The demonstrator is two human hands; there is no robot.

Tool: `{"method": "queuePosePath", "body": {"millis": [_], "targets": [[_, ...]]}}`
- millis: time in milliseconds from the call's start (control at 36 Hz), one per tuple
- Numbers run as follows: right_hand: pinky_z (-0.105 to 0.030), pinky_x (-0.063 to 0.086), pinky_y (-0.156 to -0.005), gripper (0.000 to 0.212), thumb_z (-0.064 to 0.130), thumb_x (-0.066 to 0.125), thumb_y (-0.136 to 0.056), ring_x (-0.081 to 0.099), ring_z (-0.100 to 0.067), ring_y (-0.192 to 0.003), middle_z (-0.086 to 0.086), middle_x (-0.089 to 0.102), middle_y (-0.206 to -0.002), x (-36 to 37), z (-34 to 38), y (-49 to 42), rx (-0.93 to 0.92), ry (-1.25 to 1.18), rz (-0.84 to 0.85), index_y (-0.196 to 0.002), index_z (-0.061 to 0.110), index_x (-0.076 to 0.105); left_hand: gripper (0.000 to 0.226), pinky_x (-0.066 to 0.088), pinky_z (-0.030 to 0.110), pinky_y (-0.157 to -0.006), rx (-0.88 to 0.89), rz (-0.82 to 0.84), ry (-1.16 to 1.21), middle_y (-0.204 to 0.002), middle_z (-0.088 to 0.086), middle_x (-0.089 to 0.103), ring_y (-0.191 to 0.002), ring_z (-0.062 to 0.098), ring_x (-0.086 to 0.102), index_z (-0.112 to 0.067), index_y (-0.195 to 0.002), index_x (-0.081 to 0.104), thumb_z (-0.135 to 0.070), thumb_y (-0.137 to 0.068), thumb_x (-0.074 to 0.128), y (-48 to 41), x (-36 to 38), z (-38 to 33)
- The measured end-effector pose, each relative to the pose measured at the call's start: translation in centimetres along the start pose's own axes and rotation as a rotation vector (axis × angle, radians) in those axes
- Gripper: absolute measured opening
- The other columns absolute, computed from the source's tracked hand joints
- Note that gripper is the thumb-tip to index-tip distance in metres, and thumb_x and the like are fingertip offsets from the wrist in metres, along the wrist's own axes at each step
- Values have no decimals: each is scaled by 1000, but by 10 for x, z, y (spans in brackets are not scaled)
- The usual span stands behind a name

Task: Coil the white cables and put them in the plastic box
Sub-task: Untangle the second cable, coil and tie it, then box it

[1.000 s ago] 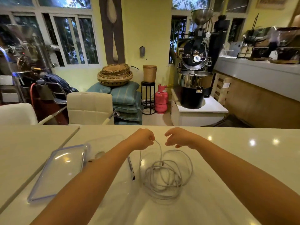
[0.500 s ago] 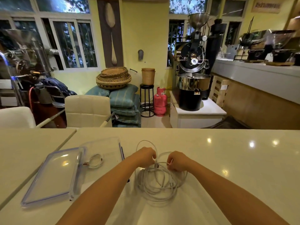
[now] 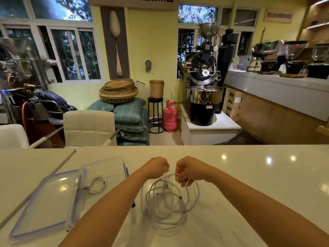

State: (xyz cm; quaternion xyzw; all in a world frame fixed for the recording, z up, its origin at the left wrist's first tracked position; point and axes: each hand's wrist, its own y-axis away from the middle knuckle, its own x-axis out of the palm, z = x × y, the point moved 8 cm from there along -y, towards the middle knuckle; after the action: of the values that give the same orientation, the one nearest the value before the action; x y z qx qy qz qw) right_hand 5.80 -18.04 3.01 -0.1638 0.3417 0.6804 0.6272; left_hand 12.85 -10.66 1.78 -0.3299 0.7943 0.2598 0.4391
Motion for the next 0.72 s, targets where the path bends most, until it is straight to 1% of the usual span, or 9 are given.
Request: {"method": "queuePosePath", "body": {"millis": [56, 167, 250, 306, 389, 444, 528, 639, 722], "targets": [[-17, 52, -54, 20, 2, 62, -82, 61, -11, -58, -4, 61, -67, 6, 0, 3, -14, 8, 33, -68, 13, 53, 31, 42, 31, -94, -4, 13, -93, -127, 10, 58, -115, 25, 54, -8, -120, 57, -18, -91, 49, -7, 10, 0], [-17, 53, -60, 21, 3, 64, -81, 61, -10, -60, -1, 60, -67, 12, -5, 7, -21, 5, 64, -67, 15, 55, 35, 41, 32, -96, -26, 55, -192, -131, 10, 54, -118, 25, 51, -11, -124, 51, -21, -90, 50, -19, 29, -4], [-16, 52, -58, 23, 3, 64, -81, 60, -9, -59, 0, 59, -65, 14, -12, 10, -9, -24, 66, -65, 16, 54, 40, 41, 35, -99, -70, 92, -246, -134, 10, 51, -120, 26, 50, -12, -128, 46, -23, -90, 50, -26, 41, -2], [-14, 52, -57, 21, 4, 64, -81, 59, -8, -58, 1, 58, -65, 14, -18, 11, 8, -16, 62, -66, 15, 55, 40, 41, 35, -99, -98, 92, -278, -134, 10, 52, -120, 26, 51, -12, -127, 46, -25, -90, 51, -31, 46, 1], [-14, 51, -56, 21, 4, 63, -82, 58, -6, -57, 1, 58, -66, 14, -28, 8, 48, -18, 53, -66, 15, 55, 37, 42, 34, -99, -145, 101, -301, -131, 11, 52, -118, 26, 51, -11, -124, 46, -22, -90, 52, -35, 50, 5], [-13, 51, -55, 23, 5, 63, -82, 58, -6, -57, 2, 57, -66, 14, -32, 6, 68, -29, 51, -66, 17, 54, 32, 43, 34, -97, -153, 83, -317, -129, 11, 53, -116, 26, 52, -10, -122, 46, -16, -91, 48, -39, 51, 6], [-15, 51, -57, 22, 6, 63, -82, 58, -6, -57, 3, 57, -66, 15, -34, 4, 79, -35, 47, -66, 19, 54, 27, 44, 32, -95, -153, 59, -309, -126, 11, 55, -113, 25, 54, -9, -119, 48, -14, -93, 43, -41, 51, 6], [-16, 52, -56, 23, 6, 64, -82, 59, -6, -54, 1, 58, -66, 15, -34, 3, 65, -34, 32, -66, 19, 54, 28, 43, 32, -96, -161, 75, -289, -127, 12, 55, -114, 26, 54, -7, -120, 48, -14, -94, 41, -41, 50, 8], [-15, 53, -55, 22, 5, 63, -82, 59, -7, -53, 0, 59, -65, 11, -26, 6, 35, -38, 22, -66, 18, 55, 29, 43, 32, -96, -168, 98, -260, -128, 12, 54, -115, 26, 53, -7, -121, 49, -13, -93, 44, -43, 46, 8]]}}
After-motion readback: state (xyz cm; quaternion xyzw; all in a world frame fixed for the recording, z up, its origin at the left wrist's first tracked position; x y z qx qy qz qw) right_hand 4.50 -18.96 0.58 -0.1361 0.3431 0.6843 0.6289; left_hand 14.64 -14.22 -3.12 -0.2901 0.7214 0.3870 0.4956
